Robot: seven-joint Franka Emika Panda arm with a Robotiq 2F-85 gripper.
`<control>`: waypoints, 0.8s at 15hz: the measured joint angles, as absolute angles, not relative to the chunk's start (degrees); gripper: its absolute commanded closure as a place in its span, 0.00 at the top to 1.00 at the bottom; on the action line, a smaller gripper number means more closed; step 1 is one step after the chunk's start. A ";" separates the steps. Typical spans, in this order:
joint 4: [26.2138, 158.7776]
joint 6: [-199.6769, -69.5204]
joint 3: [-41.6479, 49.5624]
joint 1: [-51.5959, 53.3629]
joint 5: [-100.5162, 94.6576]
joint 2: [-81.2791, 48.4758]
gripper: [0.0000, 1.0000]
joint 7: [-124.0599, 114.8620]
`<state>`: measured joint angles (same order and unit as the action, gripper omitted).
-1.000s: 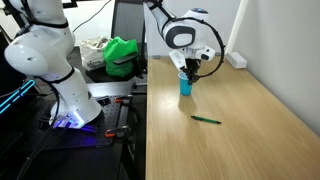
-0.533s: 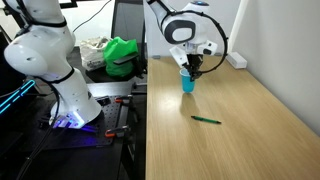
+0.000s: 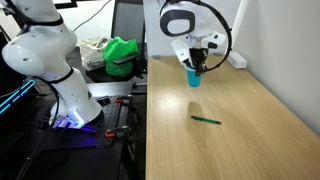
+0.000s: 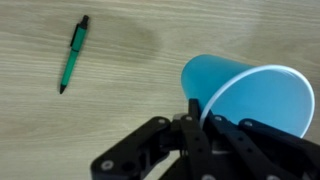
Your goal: Move the cup to the right
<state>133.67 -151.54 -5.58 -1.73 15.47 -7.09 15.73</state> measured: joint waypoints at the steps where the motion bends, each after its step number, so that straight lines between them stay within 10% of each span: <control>1: 133.84 -151.54 -5.25 -2.21 17.03 -6.59 0.01 16.38; 12: 135.83 -151.53 1.23 -5.08 21.61 -4.82 0.01 13.03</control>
<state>135.83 -151.53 1.23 -5.08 21.61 -4.82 13.03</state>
